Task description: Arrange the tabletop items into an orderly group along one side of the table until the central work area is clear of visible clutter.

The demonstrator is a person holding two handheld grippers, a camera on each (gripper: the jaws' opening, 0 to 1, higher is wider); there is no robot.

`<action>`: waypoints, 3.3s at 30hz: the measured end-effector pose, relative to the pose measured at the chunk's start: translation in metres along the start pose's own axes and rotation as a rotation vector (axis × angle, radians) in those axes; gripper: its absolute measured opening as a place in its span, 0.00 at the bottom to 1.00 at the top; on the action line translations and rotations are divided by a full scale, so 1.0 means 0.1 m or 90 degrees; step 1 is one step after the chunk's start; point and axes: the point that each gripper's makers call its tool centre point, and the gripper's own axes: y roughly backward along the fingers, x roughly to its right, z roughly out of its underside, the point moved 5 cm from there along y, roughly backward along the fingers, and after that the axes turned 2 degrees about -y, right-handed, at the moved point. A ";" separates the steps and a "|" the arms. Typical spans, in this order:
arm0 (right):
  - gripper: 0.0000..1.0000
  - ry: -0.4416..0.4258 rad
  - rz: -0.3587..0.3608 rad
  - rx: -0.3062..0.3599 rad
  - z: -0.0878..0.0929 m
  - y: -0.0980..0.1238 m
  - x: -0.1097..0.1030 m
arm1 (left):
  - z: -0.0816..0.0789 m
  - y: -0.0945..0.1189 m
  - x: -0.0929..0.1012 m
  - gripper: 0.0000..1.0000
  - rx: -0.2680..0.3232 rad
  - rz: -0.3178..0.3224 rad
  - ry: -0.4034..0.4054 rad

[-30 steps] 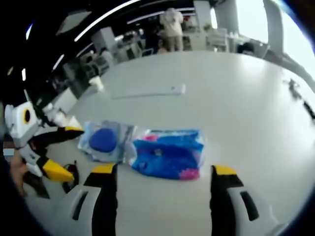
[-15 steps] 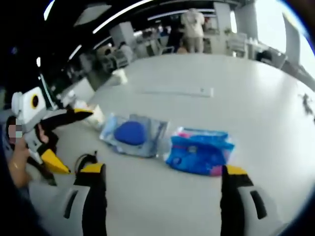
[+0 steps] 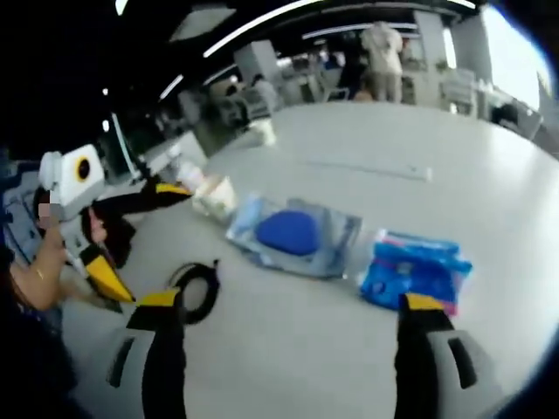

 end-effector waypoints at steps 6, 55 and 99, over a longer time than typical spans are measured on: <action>0.98 0.035 -0.029 -0.005 0.04 -0.04 -0.20 | 0.05 0.16 -0.02 1.00 0.011 0.003 -0.001; 0.73 0.207 -0.150 -0.041 0.37 -1.03 -1.05 | 0.76 1.15 -0.25 0.98 0.035 -0.050 0.042; 0.23 0.302 -0.117 -0.099 0.38 -1.56 -1.01 | 0.88 1.24 -0.32 0.93 0.014 -0.077 0.054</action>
